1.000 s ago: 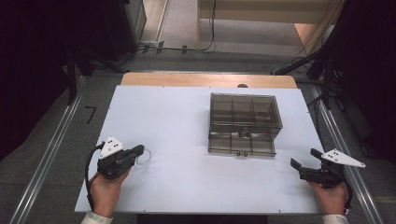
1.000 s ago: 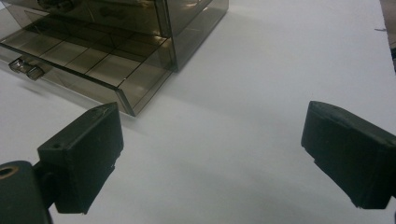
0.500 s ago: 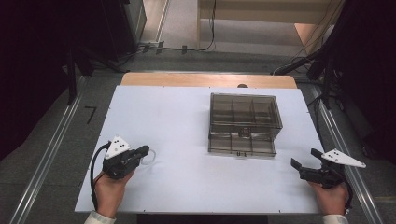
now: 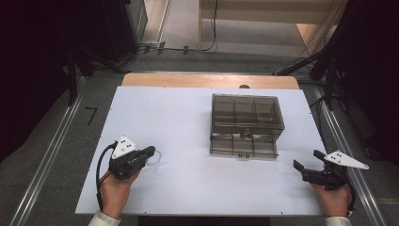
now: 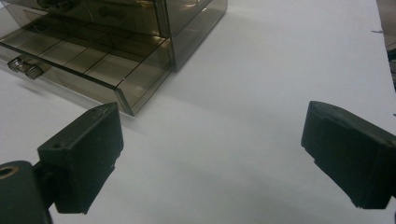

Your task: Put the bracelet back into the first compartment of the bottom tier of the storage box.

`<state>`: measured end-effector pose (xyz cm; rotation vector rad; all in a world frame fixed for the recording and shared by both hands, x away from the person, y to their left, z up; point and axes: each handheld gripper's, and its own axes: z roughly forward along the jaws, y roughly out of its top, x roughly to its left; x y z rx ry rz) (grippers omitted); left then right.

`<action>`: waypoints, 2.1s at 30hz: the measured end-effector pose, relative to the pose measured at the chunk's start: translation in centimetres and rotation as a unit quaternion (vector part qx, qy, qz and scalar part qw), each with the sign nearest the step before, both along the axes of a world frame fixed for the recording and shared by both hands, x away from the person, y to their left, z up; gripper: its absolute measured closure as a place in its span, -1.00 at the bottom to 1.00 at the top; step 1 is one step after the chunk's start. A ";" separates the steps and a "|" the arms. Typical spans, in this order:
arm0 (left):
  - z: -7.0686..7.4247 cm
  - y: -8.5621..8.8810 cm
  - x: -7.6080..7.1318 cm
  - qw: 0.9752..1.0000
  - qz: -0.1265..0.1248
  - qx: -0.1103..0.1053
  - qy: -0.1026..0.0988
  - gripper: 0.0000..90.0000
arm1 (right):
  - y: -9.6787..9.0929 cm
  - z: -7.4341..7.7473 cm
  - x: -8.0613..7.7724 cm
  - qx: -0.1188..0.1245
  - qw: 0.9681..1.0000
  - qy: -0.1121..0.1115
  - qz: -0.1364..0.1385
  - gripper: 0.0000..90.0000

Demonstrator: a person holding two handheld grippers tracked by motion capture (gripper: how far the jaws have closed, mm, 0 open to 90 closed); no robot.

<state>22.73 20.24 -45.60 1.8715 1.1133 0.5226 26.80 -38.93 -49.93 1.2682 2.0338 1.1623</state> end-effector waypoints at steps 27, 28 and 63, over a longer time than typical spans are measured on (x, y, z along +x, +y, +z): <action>0.3 -1.9 1.1 1.000 -0.027 -0.005 -0.002 0.96 | -0.9 -0.1 -1.0 -0.005 1.000 0.001 -0.013 -0.91; 0.3 -2.0 1.2 1.000 -0.029 -0.003 -0.002 0.96 | -0.9 -0.1 -1.0 -0.004 1.000 0.003 -0.015 -0.91; 1.2 -5.7 2.6 0.997 -0.071 -0.010 -0.010 0.96 | -1.7 -0.1 -1.9 -0.004 1.000 0.002 -0.026 -0.91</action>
